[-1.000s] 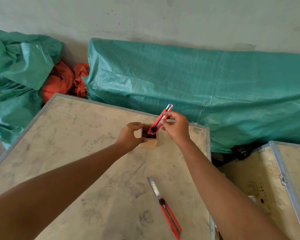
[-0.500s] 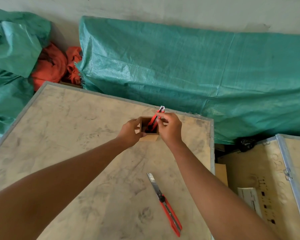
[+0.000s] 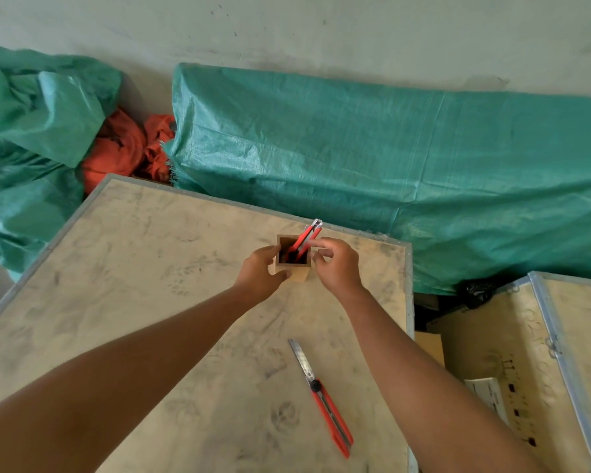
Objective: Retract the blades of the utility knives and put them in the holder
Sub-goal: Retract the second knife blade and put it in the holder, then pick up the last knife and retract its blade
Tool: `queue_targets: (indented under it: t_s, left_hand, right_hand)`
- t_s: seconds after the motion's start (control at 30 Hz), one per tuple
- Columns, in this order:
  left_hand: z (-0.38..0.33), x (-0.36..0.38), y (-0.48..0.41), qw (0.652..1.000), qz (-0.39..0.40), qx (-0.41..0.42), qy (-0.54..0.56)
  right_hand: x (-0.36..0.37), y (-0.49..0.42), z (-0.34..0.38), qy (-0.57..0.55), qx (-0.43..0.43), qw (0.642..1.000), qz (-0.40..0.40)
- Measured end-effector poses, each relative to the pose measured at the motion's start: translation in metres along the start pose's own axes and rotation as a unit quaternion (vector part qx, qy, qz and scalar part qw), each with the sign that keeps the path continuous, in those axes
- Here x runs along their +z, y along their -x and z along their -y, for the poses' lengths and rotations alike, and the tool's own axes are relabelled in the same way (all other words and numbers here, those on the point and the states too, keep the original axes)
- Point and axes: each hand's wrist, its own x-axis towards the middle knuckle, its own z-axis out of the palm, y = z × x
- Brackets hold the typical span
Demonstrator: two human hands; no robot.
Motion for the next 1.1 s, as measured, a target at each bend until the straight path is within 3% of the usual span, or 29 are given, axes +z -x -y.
queue_targets:
  t_s: [0.23,0.5,0.7,1.1]
  left_hand:
    - [0.012,0.024,0.072,1.000,0.010,-0.002,0.029]
    - [0.050,0.090,0.153,0.990,0.107,-0.089,-0.031]
    - [0.063,0.136,0.185,0.977,0.148,-0.153,-0.004]
    - [0.064,0.156,0.194,0.979,0.107,-0.150,0.086]
  right_hand:
    - [-0.020,0.054,-0.011,-0.010,0.041,0.996,0.073]
    - [-0.019,0.128,-0.058,0.046,0.077,0.971,0.220]
    - [-0.001,0.162,-0.085,0.087,0.093,0.943,0.307]
    - [0.009,0.174,-0.103,0.033,0.134,0.946,0.293]
